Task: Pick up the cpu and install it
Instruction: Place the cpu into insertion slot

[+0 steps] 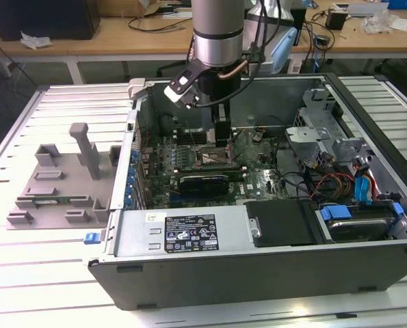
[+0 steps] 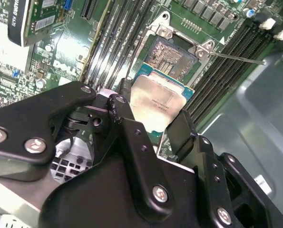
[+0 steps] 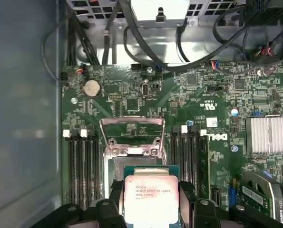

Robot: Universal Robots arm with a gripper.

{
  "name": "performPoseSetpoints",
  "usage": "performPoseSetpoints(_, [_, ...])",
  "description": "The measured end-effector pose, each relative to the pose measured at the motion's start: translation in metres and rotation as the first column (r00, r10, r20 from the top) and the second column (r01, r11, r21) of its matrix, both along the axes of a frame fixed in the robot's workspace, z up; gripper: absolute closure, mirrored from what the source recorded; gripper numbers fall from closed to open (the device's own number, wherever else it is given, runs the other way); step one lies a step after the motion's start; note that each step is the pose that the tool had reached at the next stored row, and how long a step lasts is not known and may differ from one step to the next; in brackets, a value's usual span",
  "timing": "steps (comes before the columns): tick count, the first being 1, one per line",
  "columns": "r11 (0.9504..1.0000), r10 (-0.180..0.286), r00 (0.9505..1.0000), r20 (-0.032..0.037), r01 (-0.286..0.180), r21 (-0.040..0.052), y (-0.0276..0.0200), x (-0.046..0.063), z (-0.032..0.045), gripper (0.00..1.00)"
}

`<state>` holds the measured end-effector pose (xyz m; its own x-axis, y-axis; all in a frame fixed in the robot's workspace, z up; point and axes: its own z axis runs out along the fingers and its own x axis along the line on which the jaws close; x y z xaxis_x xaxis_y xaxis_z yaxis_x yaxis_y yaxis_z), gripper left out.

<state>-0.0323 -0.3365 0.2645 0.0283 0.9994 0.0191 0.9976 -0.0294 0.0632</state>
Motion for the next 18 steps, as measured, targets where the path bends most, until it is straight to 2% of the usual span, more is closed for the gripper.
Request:
performPoseSetpoints(2, [1.0000,0.003,1.0000,0.0001,-0.003,-0.0086,0.0010,0.000,-0.0037,0.45])
performPoseSetpoints(4, [0.9999,0.010,1.0000,0.0000,-0.010,-0.0097,0.0015,0.000,-0.0071,0.45])
performPoseSetpoints(7, [0.9997,0.020,0.9998,0.0000,-0.020,-0.0095,0.0020,0.000,-0.0180,0.45])
performPoseSetpoints(10, [0.9997,0.021,0.9998,0.0000,-0.021,-0.0096,0.0020,0.000,-0.0185,0.45])
performPoseSetpoints(12, [0.9997,0.020,0.9998,0.0000,-0.020,-0.0097,0.0026,0.000,-0.0243,0.45])
performPoseSetpoints(15, [0.9997,0.020,0.9998,0.0000,-0.020,-0.0097,0.0074,0.000,-0.0286,0.45])
performPoseSetpoints(17, [0.9998,0.020,0.9998,0.0000,-0.020,-0.0096,0.0109,0.000,-0.0366,0.45])
performPoseSetpoints(18, [0.9998,0.020,0.9998,0.0000,-0.020,-0.0096,0.0111,0.000,-0.0381,0.45])
